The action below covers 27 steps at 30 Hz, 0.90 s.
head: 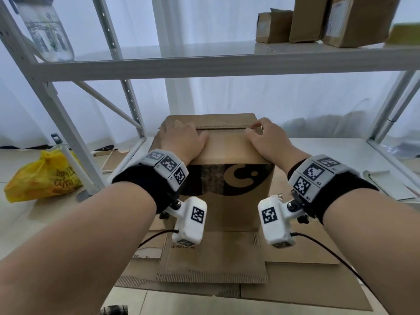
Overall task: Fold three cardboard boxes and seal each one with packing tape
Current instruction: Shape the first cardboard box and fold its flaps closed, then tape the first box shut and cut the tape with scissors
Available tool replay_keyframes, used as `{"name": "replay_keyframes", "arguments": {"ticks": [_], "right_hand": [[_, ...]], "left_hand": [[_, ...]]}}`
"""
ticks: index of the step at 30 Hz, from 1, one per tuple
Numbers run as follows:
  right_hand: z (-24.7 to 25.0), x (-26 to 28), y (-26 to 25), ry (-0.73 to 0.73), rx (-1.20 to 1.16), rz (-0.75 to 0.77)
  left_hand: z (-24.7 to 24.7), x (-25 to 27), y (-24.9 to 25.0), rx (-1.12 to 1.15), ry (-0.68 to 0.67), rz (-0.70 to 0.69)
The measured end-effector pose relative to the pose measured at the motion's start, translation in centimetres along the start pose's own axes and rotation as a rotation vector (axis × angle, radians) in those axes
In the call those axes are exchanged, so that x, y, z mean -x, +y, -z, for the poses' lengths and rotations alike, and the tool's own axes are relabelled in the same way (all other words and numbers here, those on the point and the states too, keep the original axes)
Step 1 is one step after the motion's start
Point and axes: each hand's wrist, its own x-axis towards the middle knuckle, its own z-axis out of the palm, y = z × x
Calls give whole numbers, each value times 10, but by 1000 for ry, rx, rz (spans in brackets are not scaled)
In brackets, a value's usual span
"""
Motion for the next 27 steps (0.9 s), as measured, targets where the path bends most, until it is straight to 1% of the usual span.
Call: {"name": "replay_keyframes", "arguments": {"ticks": [3, 6, 8, 10, 12, 13, 15, 17, 19, 21, 23, 25, 27], "right_hand": [[27, 10, 20, 49, -67, -49], [56, 23, 54, 29, 19, -106], [71, 34, 80, 6, 95, -140], [82, 49, 111, -4, 160, -182], [89, 64, 150, -15, 198, -238], [91, 72, 170, -32, 220, -270], [91, 87, 205, -90, 285, -327], [87, 96, 234, -191, 380, -376], [78, 100, 254, -281, 463, -435], [70, 104, 264, -339, 488, -494], [62, 109, 271, -355, 514, -527], [55, 112, 274, -339, 552, -547], [49, 114, 275, -308, 554, -515]], "left_hand": [[7, 13, 44, 140, 89, -219], [5, 29, 99, 311, 110, -398], [-4, 39, 135, 352, 100, -496], [-21, 51, 169, 335, 80, -577], [-44, 63, 199, 288, 31, -642], [-58, 68, 210, 269, -19, -661], [-86, 73, 225, 231, -116, -676], [-110, 72, 232, 218, -190, -653], [-128, 68, 236, 221, -263, -601], [-139, 65, 239, 197, -315, -573], [-145, 63, 240, 191, -337, -554], [-148, 61, 241, 214, -343, -539], [-147, 61, 238, 237, -353, -523]]}}
